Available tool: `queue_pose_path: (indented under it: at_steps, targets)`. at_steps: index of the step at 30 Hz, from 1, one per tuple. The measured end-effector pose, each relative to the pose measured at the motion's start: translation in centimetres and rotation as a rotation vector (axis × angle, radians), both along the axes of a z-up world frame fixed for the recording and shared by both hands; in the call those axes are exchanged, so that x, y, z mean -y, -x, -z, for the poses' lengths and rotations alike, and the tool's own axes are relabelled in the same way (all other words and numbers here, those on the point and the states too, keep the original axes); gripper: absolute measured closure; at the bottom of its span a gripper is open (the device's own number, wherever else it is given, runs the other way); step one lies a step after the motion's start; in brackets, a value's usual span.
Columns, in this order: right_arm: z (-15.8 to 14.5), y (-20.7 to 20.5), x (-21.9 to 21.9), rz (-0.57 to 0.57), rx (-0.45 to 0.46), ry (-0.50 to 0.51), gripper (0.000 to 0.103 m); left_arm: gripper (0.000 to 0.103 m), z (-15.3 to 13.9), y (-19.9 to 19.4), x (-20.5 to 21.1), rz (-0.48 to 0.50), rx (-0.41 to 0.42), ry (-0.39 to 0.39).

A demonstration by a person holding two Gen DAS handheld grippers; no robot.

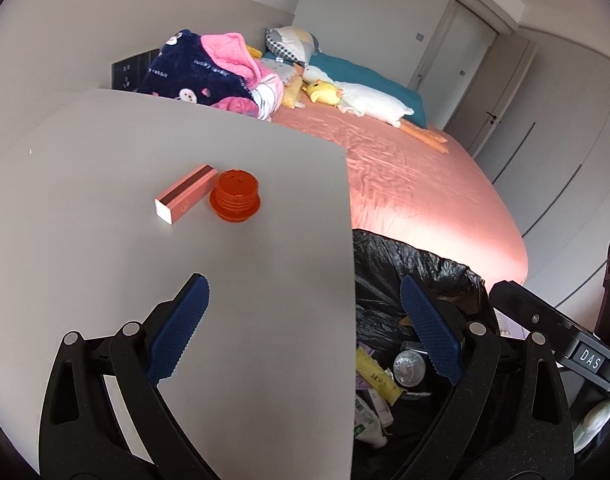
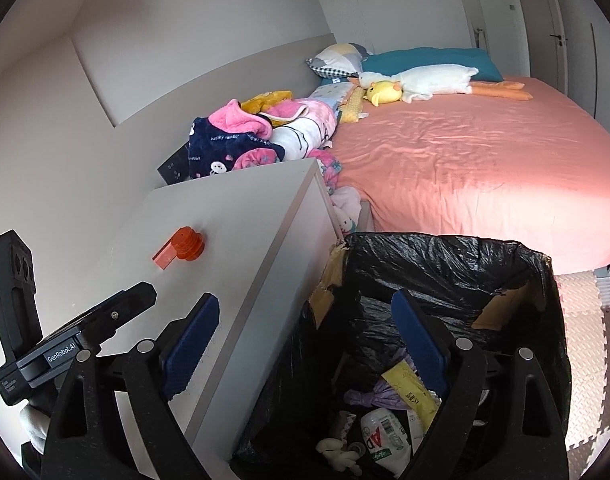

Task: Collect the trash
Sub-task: 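Move the left tool to the pink block while the right tool approaches the orange cap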

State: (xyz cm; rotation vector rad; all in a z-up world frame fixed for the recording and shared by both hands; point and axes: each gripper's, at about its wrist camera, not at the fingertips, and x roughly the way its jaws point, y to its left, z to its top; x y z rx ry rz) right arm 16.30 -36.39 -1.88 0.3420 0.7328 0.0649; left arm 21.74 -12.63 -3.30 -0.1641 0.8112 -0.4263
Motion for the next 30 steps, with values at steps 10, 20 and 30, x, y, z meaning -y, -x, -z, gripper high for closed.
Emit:
queue_pose_path:
  at_steps: [10,20,30]
  targets:
    - [0.7,-3.0,-3.5,-0.084,0.003,-0.006,0.015,0.031,0.7,-1.7,-1.7,-0.053,0.004,-0.08]
    - [1.8,-6.0,-6.4,-0.177,-0.012,-0.005,0.033,0.04,0.7,-4.4,-3.7,-0.092,0.009,-0.155]
    - [2.8,-8.8,-7.9,-0.206,-0.051,-0.002,0.033,0.043,2.3,-7.9,-4.0,-0.11,-0.008,-0.232]
